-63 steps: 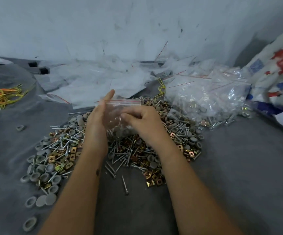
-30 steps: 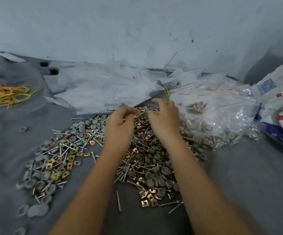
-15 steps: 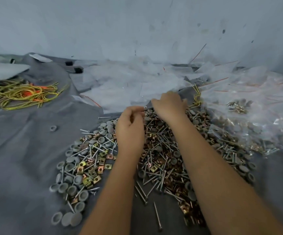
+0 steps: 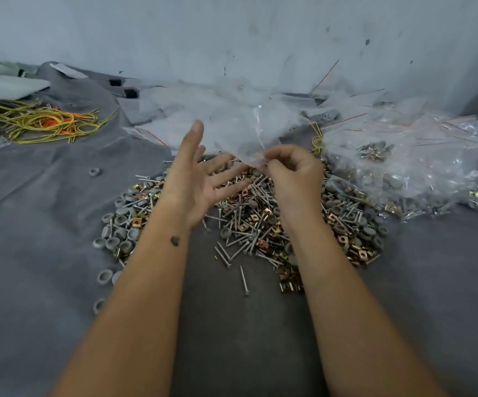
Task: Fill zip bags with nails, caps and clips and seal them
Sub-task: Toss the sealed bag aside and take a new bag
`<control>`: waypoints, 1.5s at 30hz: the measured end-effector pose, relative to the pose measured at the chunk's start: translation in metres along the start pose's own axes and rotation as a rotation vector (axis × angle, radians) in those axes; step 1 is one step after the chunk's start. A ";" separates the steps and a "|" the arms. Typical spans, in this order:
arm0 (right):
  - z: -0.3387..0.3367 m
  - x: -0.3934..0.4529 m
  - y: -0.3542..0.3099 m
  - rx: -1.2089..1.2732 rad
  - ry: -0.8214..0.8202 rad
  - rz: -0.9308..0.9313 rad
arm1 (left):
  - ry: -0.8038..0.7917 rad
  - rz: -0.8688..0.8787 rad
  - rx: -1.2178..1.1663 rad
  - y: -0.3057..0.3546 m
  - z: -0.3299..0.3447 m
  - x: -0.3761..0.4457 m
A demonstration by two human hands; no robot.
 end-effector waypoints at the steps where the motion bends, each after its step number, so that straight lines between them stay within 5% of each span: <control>1: -0.002 -0.002 0.001 -0.100 0.019 -0.043 | 0.006 -0.017 0.053 -0.001 -0.003 0.000; 7: -0.003 -0.008 0.003 -0.508 -0.015 -0.234 | 0.181 0.153 0.456 -0.012 -0.010 0.005; 11: 0.006 -0.017 -0.001 -0.670 0.026 -0.547 | 0.229 0.392 0.715 -0.012 -0.009 0.004; 19: 0.014 -0.020 0.002 -0.276 -0.136 -0.140 | 0.185 0.414 0.878 -0.020 0.016 -0.004; 33: -0.006 -0.009 -0.006 -0.121 -0.086 -0.042 | -0.030 0.448 0.817 -0.013 0.022 -0.012; 38: -0.004 -0.009 -0.005 -0.110 -0.032 -0.086 | 0.377 0.927 0.859 -0.001 0.022 -0.021; 42: 0.003 -0.010 -0.003 -0.054 -0.220 -0.069 | 0.341 1.321 1.153 0.005 0.024 -0.029; 45: -0.004 -0.007 0.002 -0.352 -0.232 -0.079 | 0.423 1.412 1.381 0.010 0.020 -0.028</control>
Point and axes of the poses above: each hand's wrist, its own x-axis towards the middle knuckle, its own z-axis out of the palm, y = z × x, the point moved 2 cm from there along x, towards the middle knuckle, and after that the axes turned 7 degrees about z, right-handed, at the moved point
